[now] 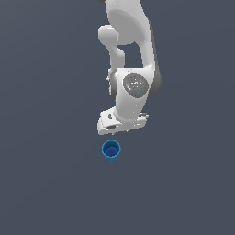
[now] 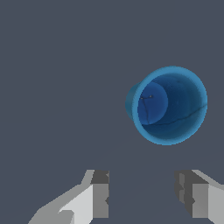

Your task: Pick up the object and move it to a goal position.

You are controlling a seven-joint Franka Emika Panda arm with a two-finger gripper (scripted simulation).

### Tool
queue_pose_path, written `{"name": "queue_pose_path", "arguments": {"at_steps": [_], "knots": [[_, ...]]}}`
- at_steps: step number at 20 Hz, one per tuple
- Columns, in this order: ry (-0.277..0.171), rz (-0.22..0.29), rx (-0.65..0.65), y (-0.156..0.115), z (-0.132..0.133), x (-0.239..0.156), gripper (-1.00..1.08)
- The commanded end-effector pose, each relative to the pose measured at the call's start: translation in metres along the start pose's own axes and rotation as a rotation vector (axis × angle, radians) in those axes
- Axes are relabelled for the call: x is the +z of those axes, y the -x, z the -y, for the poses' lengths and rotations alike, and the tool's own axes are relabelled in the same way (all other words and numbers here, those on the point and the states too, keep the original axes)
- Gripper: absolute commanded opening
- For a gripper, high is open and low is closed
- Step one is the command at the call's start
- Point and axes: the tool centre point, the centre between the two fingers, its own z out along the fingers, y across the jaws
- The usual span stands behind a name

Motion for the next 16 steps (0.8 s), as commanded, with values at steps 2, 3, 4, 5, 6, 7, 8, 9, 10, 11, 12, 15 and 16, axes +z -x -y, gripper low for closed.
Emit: {"name": "queue_pose_path", "arguments": {"at_steps": [2, 3, 4, 5, 6, 7, 8, 9, 10, 11, 12, 15, 16], "knots": [[0.056, 0.057, -0.113, -0.009, 0.0, 0.011, 0.28], [0.075, 0.076, -0.148, -0.012, 0.0, 0.014, 0.28], [0.092, 0.095, -0.181, -0.014, -0.001, 0.017, 0.28], [0.109, 0.112, -0.211, -0.017, -0.001, 0.02, 0.28], [0.125, 0.129, -0.24, -0.019, -0.001, 0.023, 0.28], [0.14, 0.145, -0.266, -0.021, -0.002, 0.025, 0.28], [0.154, 0.16, -0.29, -0.023, -0.002, 0.027, 0.28], [0.166, 0.174, -0.312, -0.024, -0.003, 0.029, 0.28], [0.178, 0.188, -0.332, -0.026, -0.003, 0.031, 0.28], [0.189, 0.2, -0.35, -0.027, -0.004, 0.033, 0.28], [0.199, 0.211, -0.366, -0.029, -0.004, 0.034, 0.28], [0.223, 0.237, -0.404, -0.031, -0.005, 0.037, 0.28], [0.229, 0.244, -0.413, -0.032, -0.005, 0.038, 0.28]]}}
